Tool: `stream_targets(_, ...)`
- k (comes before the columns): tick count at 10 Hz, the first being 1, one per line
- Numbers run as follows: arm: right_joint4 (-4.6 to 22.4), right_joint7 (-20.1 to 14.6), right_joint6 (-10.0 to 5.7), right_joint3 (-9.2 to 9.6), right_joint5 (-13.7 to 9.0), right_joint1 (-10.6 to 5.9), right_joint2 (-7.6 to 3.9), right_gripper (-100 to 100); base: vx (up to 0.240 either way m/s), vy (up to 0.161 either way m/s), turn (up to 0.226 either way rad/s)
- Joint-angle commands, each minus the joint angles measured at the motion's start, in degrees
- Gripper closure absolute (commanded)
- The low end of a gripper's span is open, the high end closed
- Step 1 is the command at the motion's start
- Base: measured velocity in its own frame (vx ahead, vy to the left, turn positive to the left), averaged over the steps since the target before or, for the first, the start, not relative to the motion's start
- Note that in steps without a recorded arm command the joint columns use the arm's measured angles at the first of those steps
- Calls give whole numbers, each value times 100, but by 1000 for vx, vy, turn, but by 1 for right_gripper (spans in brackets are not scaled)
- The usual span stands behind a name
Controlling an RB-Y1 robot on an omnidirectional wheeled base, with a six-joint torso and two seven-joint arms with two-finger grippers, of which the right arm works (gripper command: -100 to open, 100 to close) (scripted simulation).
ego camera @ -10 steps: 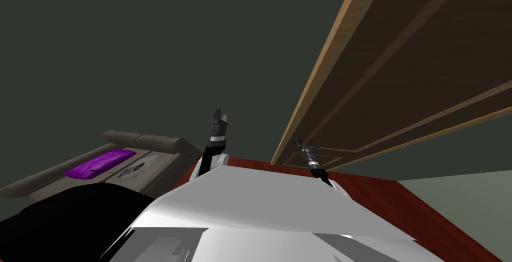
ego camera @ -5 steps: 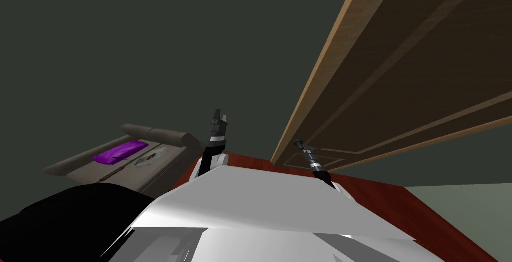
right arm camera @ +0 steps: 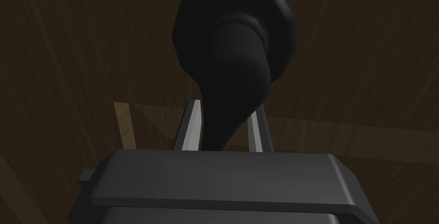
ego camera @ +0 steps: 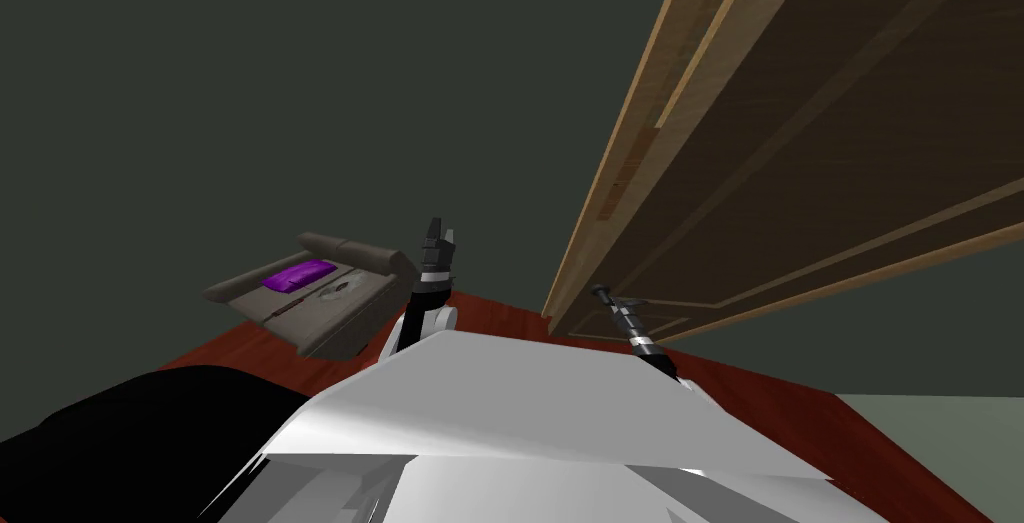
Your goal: Pull the door open
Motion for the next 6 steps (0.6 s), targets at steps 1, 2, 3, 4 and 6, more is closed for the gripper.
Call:
stream_targets(1,37,-81,-163,3,17,58,-97,100,-156,-65,127)
stream_targets(2,65,-50,-119,20,18,37,-45,100,-70,-23,23)
stream_targets(3,132,-106,-302,29,43,120,-93,100,-123,-54,156)
stream_targets(4,147,-119,-352,28,48,141,-110,100,-162,-82,162)
stream_targets(6,218,-182,-583,23,75,241,-188,100,-174,-88,165)
